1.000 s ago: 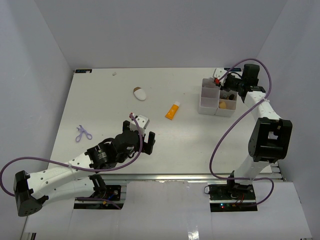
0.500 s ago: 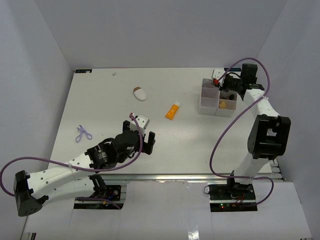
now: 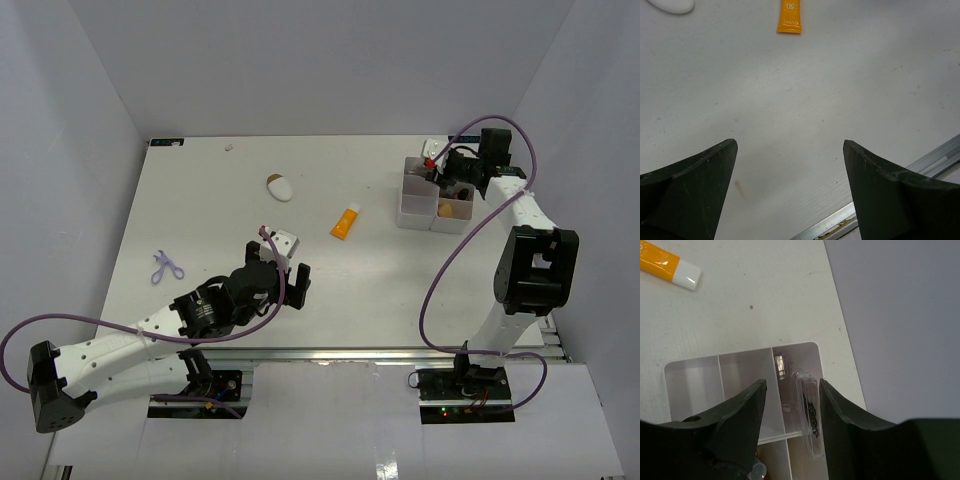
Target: Organize the makeup
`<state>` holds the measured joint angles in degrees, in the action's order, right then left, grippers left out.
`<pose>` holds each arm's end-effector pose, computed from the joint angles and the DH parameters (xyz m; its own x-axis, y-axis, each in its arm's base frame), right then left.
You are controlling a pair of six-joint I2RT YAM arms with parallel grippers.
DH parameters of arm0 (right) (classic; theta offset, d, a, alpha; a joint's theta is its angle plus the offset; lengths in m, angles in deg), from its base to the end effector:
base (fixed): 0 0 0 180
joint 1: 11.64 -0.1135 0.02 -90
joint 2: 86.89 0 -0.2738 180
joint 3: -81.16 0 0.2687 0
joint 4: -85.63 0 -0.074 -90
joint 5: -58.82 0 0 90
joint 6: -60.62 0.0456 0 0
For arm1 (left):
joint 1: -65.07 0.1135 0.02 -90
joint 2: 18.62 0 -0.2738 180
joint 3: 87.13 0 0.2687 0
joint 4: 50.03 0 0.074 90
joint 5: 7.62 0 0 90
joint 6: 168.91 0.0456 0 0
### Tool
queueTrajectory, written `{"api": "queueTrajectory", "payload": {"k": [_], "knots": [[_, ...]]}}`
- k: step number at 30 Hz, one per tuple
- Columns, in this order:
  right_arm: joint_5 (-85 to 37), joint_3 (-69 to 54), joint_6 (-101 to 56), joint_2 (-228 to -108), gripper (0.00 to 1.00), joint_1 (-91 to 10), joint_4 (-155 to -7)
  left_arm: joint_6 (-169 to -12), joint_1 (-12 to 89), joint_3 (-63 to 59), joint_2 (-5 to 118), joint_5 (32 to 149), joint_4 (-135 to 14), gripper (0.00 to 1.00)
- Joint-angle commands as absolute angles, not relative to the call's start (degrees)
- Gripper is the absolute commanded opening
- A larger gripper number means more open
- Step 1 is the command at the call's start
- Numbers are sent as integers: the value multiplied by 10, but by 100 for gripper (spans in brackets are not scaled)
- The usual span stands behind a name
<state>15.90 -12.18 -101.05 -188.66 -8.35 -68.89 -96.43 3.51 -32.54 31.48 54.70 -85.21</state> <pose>0.4300 0.0087 0.2835 0.3637 -0.6684 -0.6488 -0.7072 0.2552 -0.6593 0.1189 -0.1751 0.2862 -0.4089 0.1953 -0.8914 0.4880 0.8722 -0.0328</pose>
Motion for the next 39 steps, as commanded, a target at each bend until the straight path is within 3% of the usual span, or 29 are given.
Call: {"api": "queueTrajectory", "payload": {"k": [1, 6, 21, 31, 39], "knots": [[161, -126, -983, -1872, 57, -85, -710, -969, 38, -328, 311, 546, -849, 98], [149, -99, -926, -1847, 65, -85, -772, -970, 38, -328, 310, 549, -849, 98], [144, -37, -690, -1759, 73, -85, -891, -973, 38, -330, 314, 558, -844, 98], [233, 132, -489, -1575, 76, -90, -776, -998, 71, -310, 365, 640, -814, 98], [257, 197, -483, -1457, 86, -79, -634, -1005, 164, -196, 575, 792, -771, 98]]}}
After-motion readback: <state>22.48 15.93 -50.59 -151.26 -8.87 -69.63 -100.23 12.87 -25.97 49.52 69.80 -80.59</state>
